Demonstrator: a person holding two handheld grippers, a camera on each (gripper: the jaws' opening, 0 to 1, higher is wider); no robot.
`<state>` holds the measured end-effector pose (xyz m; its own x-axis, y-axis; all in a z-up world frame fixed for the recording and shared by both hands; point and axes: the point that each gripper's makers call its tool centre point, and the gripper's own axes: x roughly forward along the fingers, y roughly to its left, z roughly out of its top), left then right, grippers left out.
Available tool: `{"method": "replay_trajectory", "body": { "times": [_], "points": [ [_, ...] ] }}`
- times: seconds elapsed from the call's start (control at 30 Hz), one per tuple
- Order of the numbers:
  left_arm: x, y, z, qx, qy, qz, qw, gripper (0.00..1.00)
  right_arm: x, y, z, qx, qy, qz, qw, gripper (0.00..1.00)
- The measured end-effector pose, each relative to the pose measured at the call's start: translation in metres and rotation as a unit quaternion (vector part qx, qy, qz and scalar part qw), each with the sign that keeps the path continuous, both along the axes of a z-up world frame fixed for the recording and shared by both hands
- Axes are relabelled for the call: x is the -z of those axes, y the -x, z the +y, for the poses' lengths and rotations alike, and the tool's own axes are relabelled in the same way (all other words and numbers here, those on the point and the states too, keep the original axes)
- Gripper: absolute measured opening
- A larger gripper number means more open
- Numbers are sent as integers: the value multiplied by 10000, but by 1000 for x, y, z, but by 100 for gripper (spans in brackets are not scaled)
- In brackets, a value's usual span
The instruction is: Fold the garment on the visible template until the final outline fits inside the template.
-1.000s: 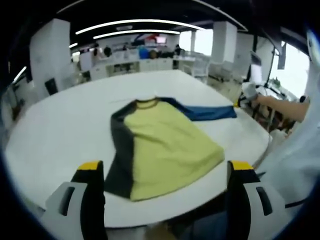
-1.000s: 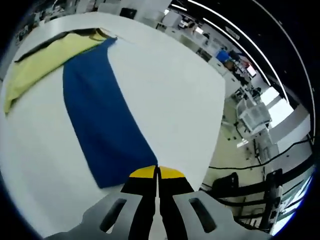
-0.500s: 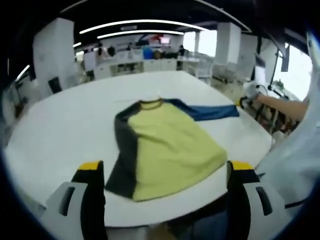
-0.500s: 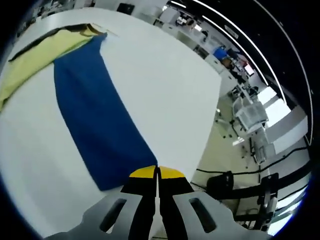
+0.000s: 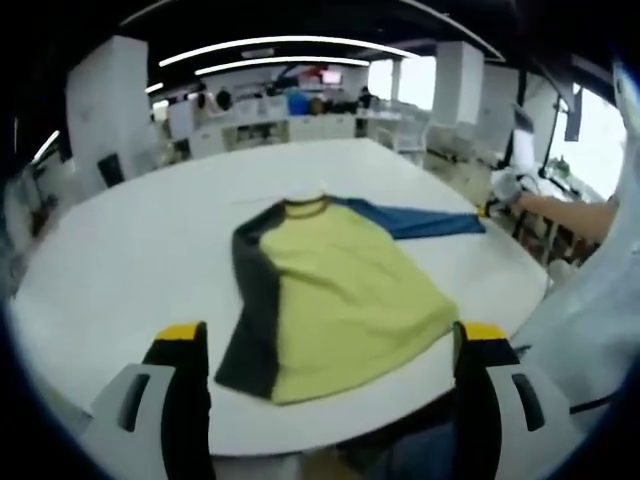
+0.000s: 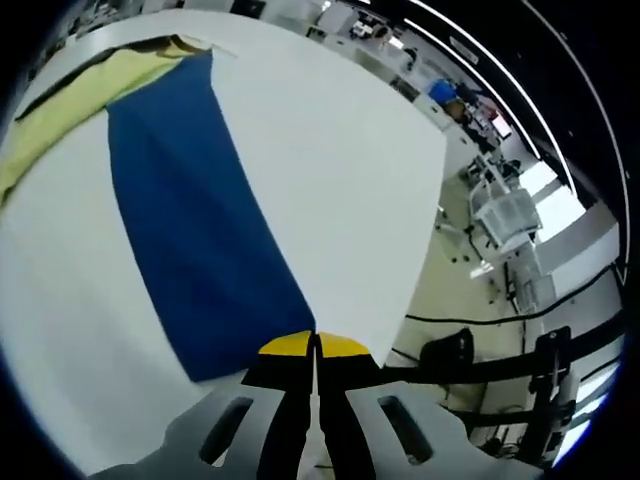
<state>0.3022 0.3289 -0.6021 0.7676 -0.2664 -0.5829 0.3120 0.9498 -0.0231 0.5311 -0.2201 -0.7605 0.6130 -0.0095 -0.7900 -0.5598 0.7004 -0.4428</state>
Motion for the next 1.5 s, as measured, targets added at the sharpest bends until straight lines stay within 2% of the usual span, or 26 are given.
{"method": "replay_trajectory", "body": {
  "times": [0.27, 0.33, 0.47, 0.53, 0.77, 0.9, 1.13, 1.5],
  "points": [
    [-2, -1, 2, -15, -1, -27, 10000, 98, 3, 1, -2, 76, -3, 0, 10000, 1],
    [0, 0, 4, -46, -2, 16, 10000, 98, 5, 1, -7, 97, 97, 33, 9999, 1],
    [2, 2, 5, -75, 39, 27, 10000, 98, 3, -1, -13, 181, 107, -42, 9998, 1],
    [3, 1, 6, -66, 34, 45, 10000, 98, 1, -1, -10, 231, -2, -116, 9997, 1],
    [3, -2, 7, 31, 80, 37, 10000, 98, -12, -1, 6, 235, -268, -263, 9990, 1],
    [4, -4, 9, 141, 128, 45, 9998, 98, -22, 8, 21, 173, -386, -298, 9987, 1],
    [2, -8, 23, 279, 142, -18, 9995, 97, -34, 16, 37, 192, -472, -468, 9976, 2],
    [1, -7, 42, 435, 214, -100, 9988, 97, -42, 34, 67, 151, -540, -505, 9971, 18]
  ]
}}
